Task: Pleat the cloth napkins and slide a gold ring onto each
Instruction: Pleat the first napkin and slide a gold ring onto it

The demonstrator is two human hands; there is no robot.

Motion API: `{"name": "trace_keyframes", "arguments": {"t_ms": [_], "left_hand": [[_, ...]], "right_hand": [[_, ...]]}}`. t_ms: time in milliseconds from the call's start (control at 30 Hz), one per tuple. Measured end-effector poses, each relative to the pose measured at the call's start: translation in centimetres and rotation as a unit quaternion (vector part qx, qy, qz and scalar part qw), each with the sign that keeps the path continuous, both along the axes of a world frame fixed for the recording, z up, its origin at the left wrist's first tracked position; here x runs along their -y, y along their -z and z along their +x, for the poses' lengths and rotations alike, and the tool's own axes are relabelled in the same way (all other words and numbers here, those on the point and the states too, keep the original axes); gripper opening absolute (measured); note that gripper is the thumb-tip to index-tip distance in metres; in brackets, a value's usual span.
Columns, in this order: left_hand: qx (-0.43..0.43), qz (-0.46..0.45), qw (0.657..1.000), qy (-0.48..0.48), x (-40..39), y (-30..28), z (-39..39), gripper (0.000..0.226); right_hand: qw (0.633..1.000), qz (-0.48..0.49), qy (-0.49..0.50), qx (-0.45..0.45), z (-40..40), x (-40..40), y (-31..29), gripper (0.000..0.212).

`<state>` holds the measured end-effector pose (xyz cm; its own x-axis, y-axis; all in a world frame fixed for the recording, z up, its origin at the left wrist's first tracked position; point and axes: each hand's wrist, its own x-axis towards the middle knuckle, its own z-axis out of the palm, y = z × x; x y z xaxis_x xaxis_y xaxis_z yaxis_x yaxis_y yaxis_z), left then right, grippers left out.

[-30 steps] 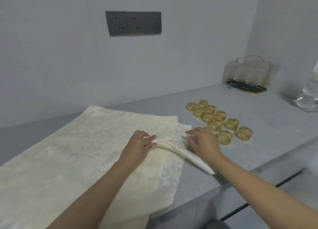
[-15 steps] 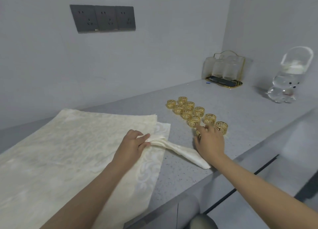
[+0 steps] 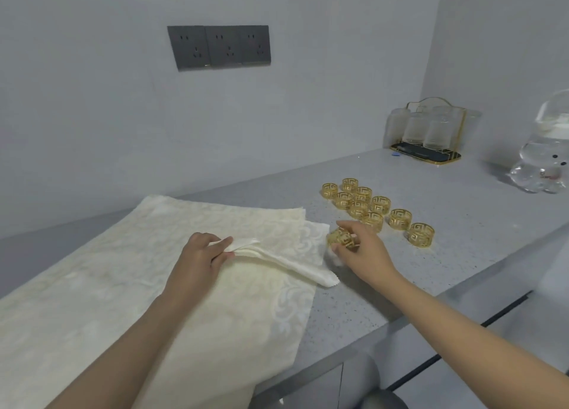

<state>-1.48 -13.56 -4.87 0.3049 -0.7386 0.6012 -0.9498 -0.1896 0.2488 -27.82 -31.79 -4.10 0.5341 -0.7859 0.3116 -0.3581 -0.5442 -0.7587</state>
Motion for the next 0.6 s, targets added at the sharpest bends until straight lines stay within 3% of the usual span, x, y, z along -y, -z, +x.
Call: {"name": "trace_keyframes", "arguments": {"t_ms": [167,600], "left_hand": [[-0.028,0.013,0.997,-0.07,-3.7,-0.5,2.5,0.024],[-0.085,-0.015,0.989,-0.122,-7.8,-1.0,4.1,0.026]], "right_hand": [[0.984,0.145,-0.069,0.077,1.9,-2.7,-1.2,0.034],[0.98,0.114,-0.16,-0.023,4.5,-5.8,-0.7,0.034]]}}
